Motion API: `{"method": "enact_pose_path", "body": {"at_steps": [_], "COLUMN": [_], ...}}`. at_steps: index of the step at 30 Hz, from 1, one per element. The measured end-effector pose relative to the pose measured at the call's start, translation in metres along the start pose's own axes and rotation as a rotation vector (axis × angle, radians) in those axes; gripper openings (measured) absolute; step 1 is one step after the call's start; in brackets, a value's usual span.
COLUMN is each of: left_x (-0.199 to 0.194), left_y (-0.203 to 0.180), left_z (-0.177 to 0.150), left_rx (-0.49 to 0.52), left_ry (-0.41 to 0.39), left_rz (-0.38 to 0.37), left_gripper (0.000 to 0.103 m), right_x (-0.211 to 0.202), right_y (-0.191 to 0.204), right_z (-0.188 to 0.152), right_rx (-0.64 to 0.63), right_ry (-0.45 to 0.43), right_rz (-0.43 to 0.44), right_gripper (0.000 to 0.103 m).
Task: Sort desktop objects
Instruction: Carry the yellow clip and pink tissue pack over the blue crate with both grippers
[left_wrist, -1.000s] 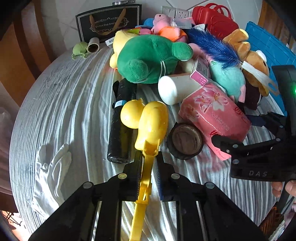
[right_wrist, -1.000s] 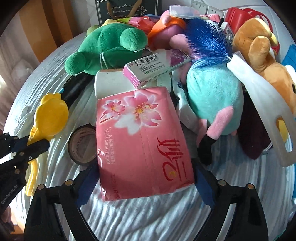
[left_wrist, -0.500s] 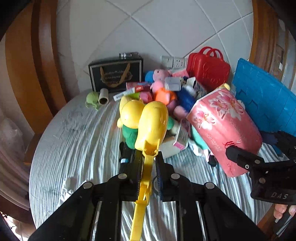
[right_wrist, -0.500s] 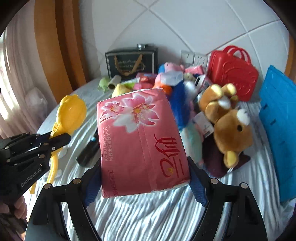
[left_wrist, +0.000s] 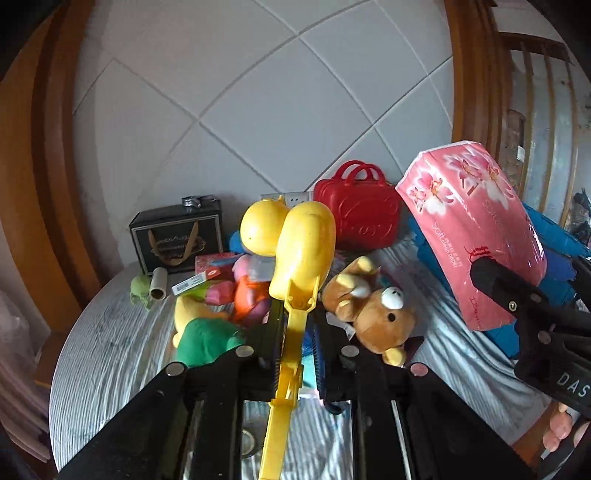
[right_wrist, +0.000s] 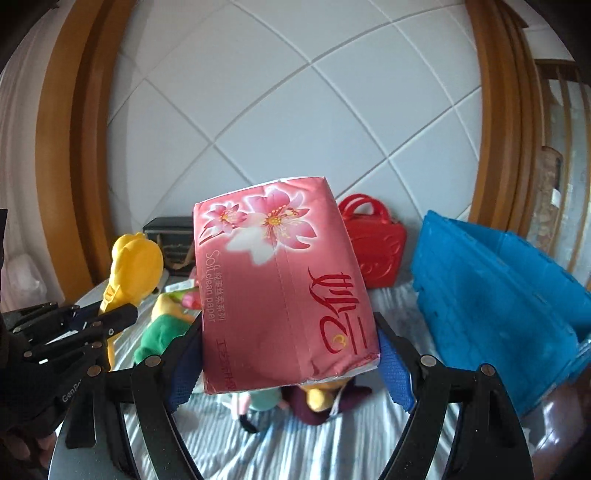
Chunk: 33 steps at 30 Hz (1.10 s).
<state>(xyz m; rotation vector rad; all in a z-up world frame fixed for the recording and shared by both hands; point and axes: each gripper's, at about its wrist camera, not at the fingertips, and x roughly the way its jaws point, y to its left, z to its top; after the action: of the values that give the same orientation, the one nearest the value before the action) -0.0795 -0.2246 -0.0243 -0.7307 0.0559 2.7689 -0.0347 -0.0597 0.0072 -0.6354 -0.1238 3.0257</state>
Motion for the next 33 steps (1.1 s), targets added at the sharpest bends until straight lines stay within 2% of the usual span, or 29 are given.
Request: {"method": "enact_pose_path", "body": {"at_steps": [7, 15, 20, 26, 29, 33], "left_x": [0.029, 0.063, 0.06, 0.054, 0.067, 0.101], "left_y": [-0.11, -0.273, -0.37, -0.458, -0.491, -0.522], "left_z": [0.043, 0.106, 0.154, 0.203, 0.215, 0.212], "left_rx": [0.031, 0.083, 0.106, 0.097, 0.07, 0.052], "left_ry": [-0.042, -0.093, -0.159, -0.244, -0.223, -0.161], "left_rz": [-0.062, -0.135, -0.189, -0.257, -0.279, -0.277], "left_gripper": [0.014, 0.014, 0.014, 0.014, 0.014, 0.014], "right_x": [-0.008, -0.02, -0.023, -0.018, -0.009, 0.01], "right_y": [-0.106, -0.266, -0.356, -0.441, -0.472, -0.504], "right_z": [0.025, 0.048, 0.055, 0.065, 0.065, 0.06], "right_rx": [0.026, 0.084, 0.11, 0.152, 0.171, 0.19], "right_ry": [-0.059, -0.12, -0.131, -0.136, -0.122, -0.08], "right_rz": [-0.087, -0.211, -0.305, -0.386, -0.411, -0.435], "right_gripper": [0.082, 0.082, 0.082, 0.082, 0.082, 0.082]}}
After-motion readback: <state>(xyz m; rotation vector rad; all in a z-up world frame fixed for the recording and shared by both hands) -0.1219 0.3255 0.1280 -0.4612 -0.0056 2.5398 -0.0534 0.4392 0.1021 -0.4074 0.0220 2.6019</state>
